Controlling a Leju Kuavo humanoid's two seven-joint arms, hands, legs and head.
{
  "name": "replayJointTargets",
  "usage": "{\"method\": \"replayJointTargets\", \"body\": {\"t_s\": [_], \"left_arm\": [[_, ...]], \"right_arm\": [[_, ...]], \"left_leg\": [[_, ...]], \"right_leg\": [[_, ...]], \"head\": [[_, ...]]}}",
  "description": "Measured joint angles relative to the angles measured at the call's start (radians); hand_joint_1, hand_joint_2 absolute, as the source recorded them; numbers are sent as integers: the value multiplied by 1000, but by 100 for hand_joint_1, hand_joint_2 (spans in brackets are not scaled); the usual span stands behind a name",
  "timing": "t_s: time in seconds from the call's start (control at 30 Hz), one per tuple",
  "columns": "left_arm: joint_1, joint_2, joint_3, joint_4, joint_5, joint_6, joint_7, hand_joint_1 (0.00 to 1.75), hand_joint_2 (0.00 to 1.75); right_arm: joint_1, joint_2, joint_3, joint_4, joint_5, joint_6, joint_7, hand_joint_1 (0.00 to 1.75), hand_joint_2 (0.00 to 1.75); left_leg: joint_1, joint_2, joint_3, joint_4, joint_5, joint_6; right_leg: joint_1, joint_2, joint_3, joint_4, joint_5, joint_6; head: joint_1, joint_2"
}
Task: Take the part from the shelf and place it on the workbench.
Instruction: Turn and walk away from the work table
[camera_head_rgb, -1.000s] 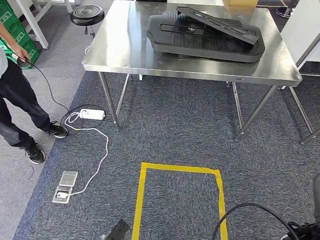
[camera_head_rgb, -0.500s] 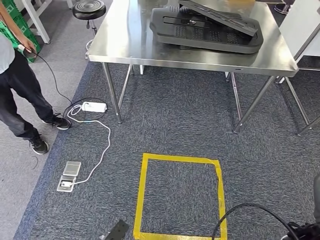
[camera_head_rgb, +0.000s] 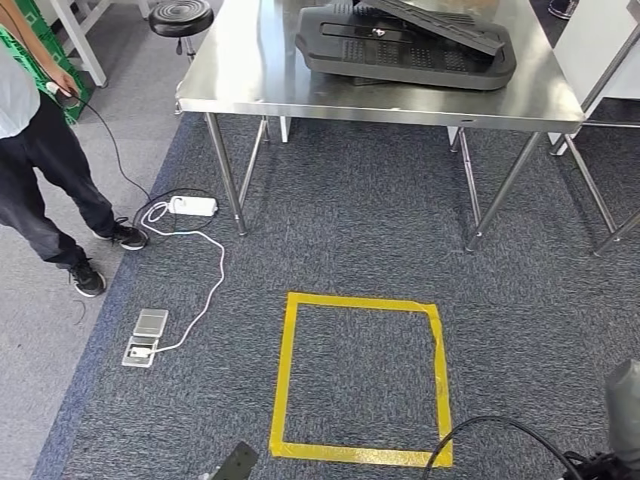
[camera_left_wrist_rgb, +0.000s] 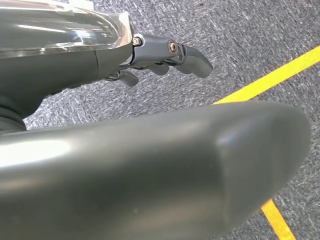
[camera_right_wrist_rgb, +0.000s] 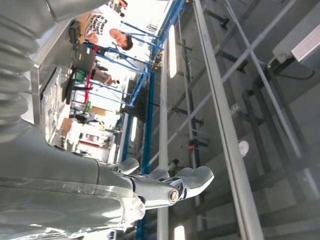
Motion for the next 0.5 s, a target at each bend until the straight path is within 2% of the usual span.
{"method": "replayJointTargets", "body": {"t_s": [0.07,0.13,0.17,0.2,0.27,0.3,0.33,0.37,0.43,0.5], "left_arm": [[1,0,1,0,0,1,0,0,0],[3,0,3,0,0,1,0,0,0],[3,0,5,0,0,2,0,0,0],[3,0,6,0,0,2,0,0,0],[3,0,10,0,0,2,0,0,0],[4,0,12,0,0,2,0,0,0],[5,0,13,0,0,3,1,0,0],[5,0,15,0,0,3,1,0,0],[4,0,16,0,0,3,2,0,0],[1,0,16,0,0,3,2,0,0]], "right_arm": [[4,0,0,1,5,0,0,0,175],[5,0,-1,1,6,0,-1,0,175],[6,0,-1,1,6,0,-1,0,175],[6,0,-1,2,6,0,-1,0,175],[7,0,-1,5,6,0,-1,0,175],[9,0,-1,8,6,0,-1,0,175],[10,0,-1,10,6,0,-1,0,175],[11,0,-1,11,6,0,-1,0,175],[12,0,-1,13,6,0,-1,0,175],[12,0,-1,14,6,0,-1,0,175]], "left_leg": [[-3,-1,5,-24,-2,5],[2,-1,-1,-30,5,14],[6,-2,-3,-33,9,20],[8,-2,-5,-35,14,25],[8,-2,-12,-34,20,29],[8,-2,-15,-34,23,29],[8,-3,-18,-33,25,28],[8,-5,-19,-32,26,27],[9,-13,-19,-31,29,24],[7,-20,-25,-28,33,16]], "right_leg": [[1,-1,-10,6,7,12],[0,1,-17,14,1,23],[0,2,-26,36,-19,29],[-2,5,-42,78,-50,34],[-7,6,-90,207,-121,44],[-9,6,-110,262,-142,47],[-11,6,-114,287,-144,50],[-12,7,-99,271,-128,52],[-14,16,-26,141,-62,50],[-13,31,30,28,-22,42]], "head": [[0,0],[0,0],[1,0],[2,0],[3,0],[3,0],[3,0],[3,0],[3,0],[3,0]]}}
